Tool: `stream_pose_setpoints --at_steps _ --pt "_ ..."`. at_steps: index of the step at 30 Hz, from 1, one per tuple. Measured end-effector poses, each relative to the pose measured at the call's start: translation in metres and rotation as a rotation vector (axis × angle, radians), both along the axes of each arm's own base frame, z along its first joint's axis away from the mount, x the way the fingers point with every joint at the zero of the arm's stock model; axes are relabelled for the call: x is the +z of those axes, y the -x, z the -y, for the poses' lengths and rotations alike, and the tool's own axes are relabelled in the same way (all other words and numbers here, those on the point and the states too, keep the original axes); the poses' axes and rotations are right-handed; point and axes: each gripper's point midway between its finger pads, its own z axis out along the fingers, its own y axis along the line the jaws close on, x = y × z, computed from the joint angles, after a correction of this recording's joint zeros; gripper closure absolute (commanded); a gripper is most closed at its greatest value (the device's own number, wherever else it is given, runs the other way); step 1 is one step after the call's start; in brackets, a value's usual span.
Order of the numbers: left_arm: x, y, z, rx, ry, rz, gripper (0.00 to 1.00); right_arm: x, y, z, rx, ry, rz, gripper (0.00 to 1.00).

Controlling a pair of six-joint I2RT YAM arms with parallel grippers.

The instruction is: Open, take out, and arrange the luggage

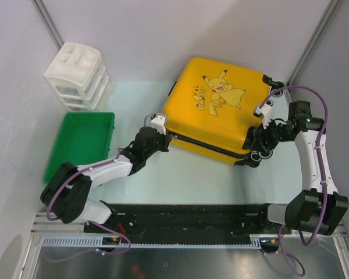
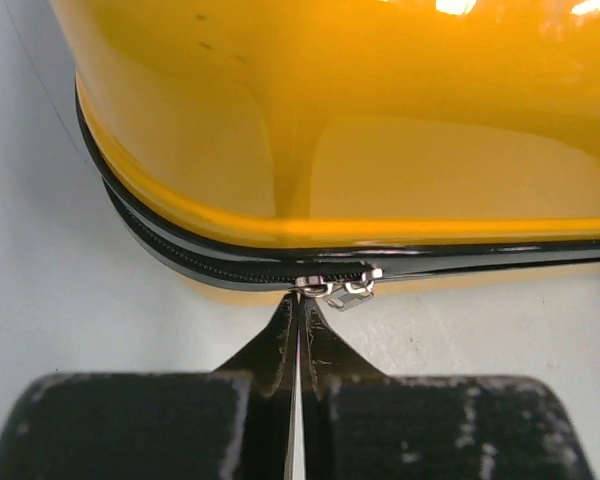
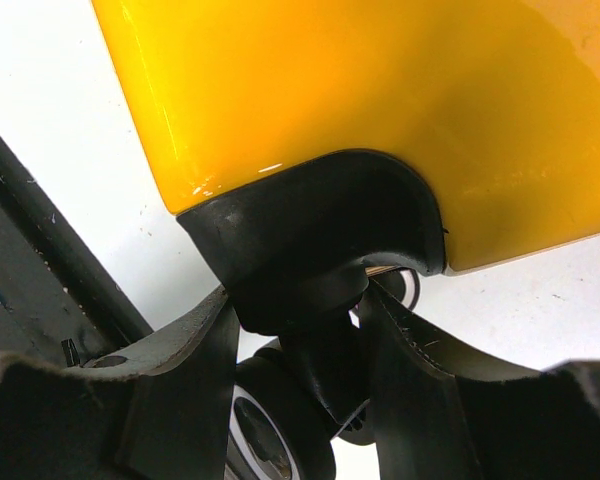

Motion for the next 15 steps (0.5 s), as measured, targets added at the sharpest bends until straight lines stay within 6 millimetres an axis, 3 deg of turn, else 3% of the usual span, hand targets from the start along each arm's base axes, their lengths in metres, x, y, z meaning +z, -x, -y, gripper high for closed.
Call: stream_pose_setpoints --at_steps 5,11,14,15 --pt "0.003 -0.002 -0.011 0.009 -0.021 0.006 1.00 -0.001 0.000 0.001 -0.001 0.005 -0.001 1.00" --pt "0.031 -0.024 -0.053 0.076 -0.023 0.088 1.00 -0.001 0.000 0.002 -0.002 0.008 0.000 1.00" --pt "0.036 -0.025 -0.059 0.046 -0.014 0.097 0.83 -0.001 -0.001 0.002 -0.002 0.004 -0.002 1.00" --pt "0.036 -0.022 -0.056 0.022 -0.010 0.097 0.62 -0.002 -0.001 0.002 -0.003 0.004 -0.003 1.00"
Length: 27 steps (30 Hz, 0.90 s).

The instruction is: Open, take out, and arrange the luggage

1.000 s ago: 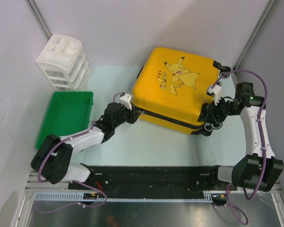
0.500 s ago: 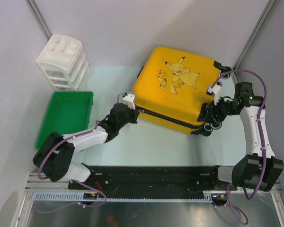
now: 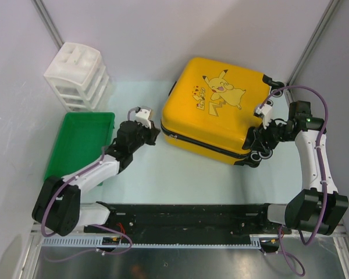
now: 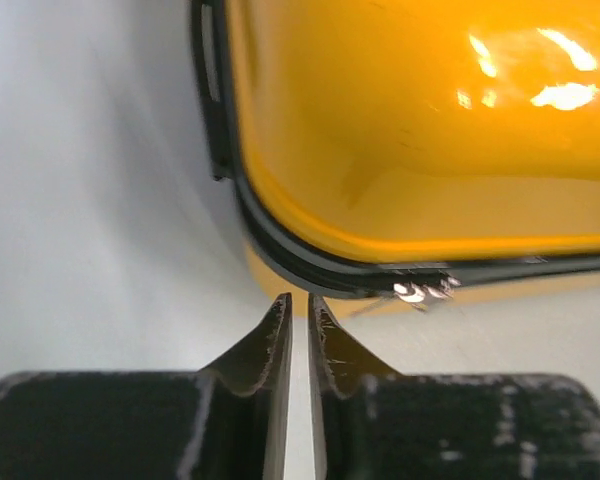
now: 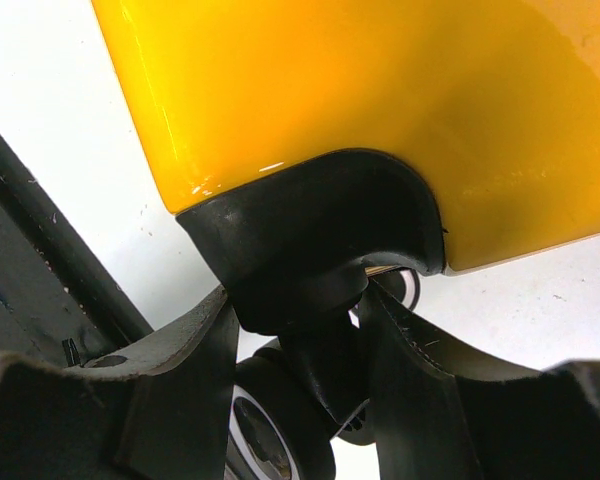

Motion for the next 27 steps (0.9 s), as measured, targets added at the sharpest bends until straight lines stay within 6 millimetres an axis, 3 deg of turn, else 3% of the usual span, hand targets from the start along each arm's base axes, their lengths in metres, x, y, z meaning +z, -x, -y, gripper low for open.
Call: stream_pose_setpoints --at_steps 3,5,14,16,21,27 --pt "-0.003 0.017 0.016 -0.089 0.015 -0.011 0.33 0.000 0.000 0.000 0.000 -0.003 0.000 1.00" --pt "-0.008 0.028 0.027 -0.133 0.019 -0.026 0.32 0.000 0.000 0.000 0.000 -0.003 0.000 1.00" --pt "-0.046 0.039 0.044 -0.148 -0.021 -0.121 0.43 0.000 0.000 0.000 -0.001 -0.007 -0.003 1.00" --pt "-0.052 0.041 0.047 -0.146 -0.036 -0.131 0.49 -0.001 0.000 0.000 -0.001 -0.009 -0.005 1.00" --pt "-0.058 0.038 0.047 -0.106 -0.059 -0.134 0.60 -0.001 0.000 0.000 -0.004 -0.019 -0.009 1.00" --pt "-0.055 0.030 0.043 -0.037 -0.058 -0.125 0.59 -0.001 0.000 0.000 -0.004 -0.032 -0.012 1.00"
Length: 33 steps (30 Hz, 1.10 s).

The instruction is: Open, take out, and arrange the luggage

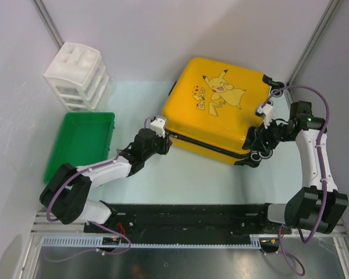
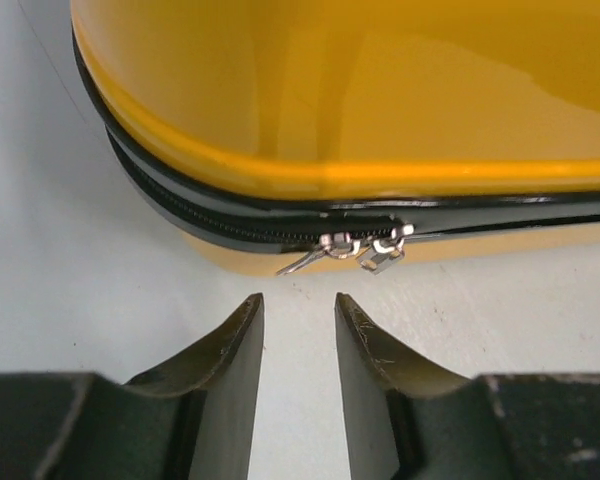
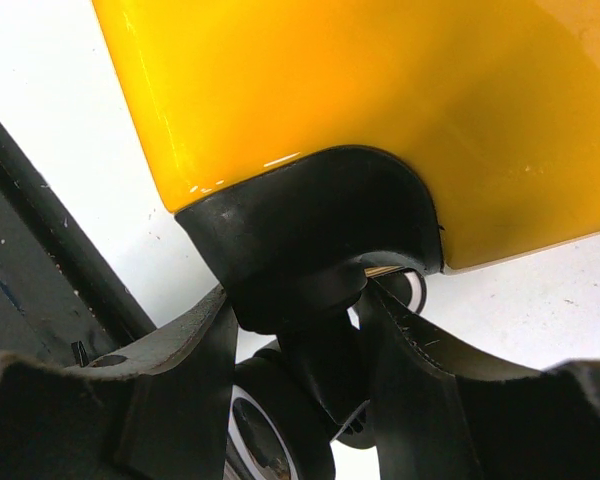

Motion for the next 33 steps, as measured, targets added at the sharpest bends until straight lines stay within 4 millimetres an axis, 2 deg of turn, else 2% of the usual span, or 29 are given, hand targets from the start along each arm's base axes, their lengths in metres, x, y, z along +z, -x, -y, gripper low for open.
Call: stream_pose_setpoints --at_steps 6,13,19,22,23,30,33 --pt "0.018 -0.009 0.008 0.012 0.030 0.036 0.55 -0.001 0.000 0.000 0.002 -0.007 -0.004 1.00" --pt "0.021 -0.021 0.012 0.036 0.006 0.051 0.66 0.000 -0.001 -0.002 0.003 -0.021 -0.007 1.00" --pt "0.019 -0.025 0.014 0.042 -0.009 0.061 0.80 -0.001 -0.001 -0.003 -0.001 -0.031 -0.013 1.00" --pt "0.021 -0.026 0.014 0.039 -0.015 0.076 0.92 -0.001 -0.001 -0.003 -0.002 -0.031 -0.013 1.00" --pt "0.020 -0.025 0.015 0.036 -0.017 0.078 1.00 -0.001 -0.001 -0.003 -0.002 -0.031 -0.013 1.00" --pt "0.021 -0.026 0.013 0.021 -0.035 0.104 1.00 -0.001 -0.001 -0.003 -0.002 -0.035 -0.015 1.00" --pt "0.022 -0.029 0.002 0.024 -0.044 0.116 1.00 -0.001 -0.001 -0.002 -0.001 -0.034 -0.015 1.00"
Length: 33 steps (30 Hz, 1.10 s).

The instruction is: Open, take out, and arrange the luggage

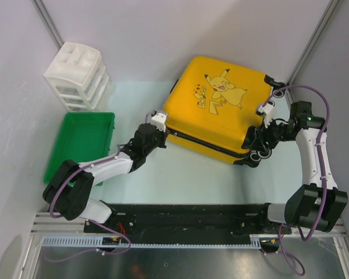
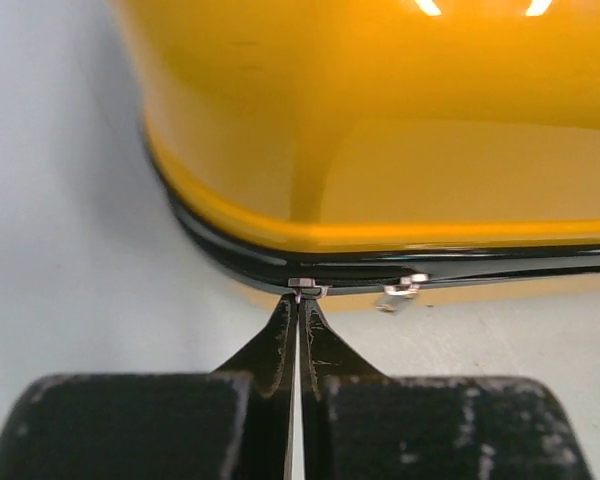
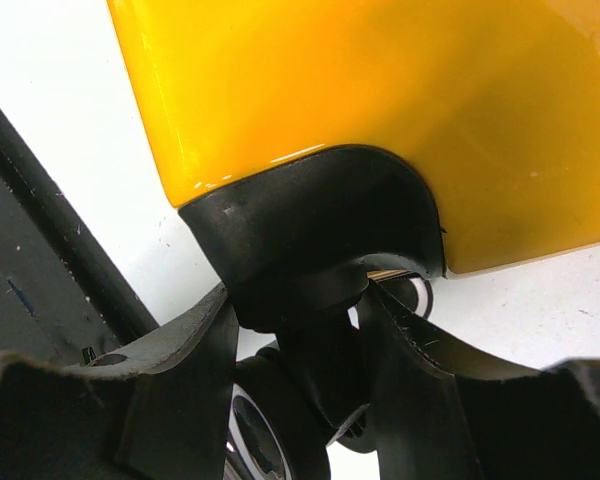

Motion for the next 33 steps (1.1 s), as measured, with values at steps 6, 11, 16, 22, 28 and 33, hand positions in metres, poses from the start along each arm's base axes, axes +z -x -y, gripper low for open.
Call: stream_pose_setpoints --at_steps 6,11,16,22,28,33 --pt "0.005 -0.018 -0.034 0.039 -0.012 0.024 1.00 0.000 0.000 0.000 0.006 -0.002 0.004 1.00" --pt "0.009 -0.025 -0.039 -0.021 -0.020 0.037 1.00 0.000 0.000 0.001 0.017 -0.003 0.011 1.00" --pt "0.010 -0.050 -0.048 -0.068 -0.044 0.038 1.00 -0.001 0.001 0.002 0.049 0.012 0.036 1.00" --pt "0.014 -0.087 -0.042 -0.178 -0.056 0.062 1.00 0.000 0.000 0.006 0.098 0.029 0.085 1.00" --pt "0.017 -0.117 -0.021 -0.340 -0.093 0.138 1.00 0.001 0.000 0.016 0.143 0.060 0.145 1.00" --pt "0.019 -0.152 -0.002 -0.423 -0.091 0.195 1.00 0.001 -0.001 0.022 0.168 0.079 0.184 1.00"
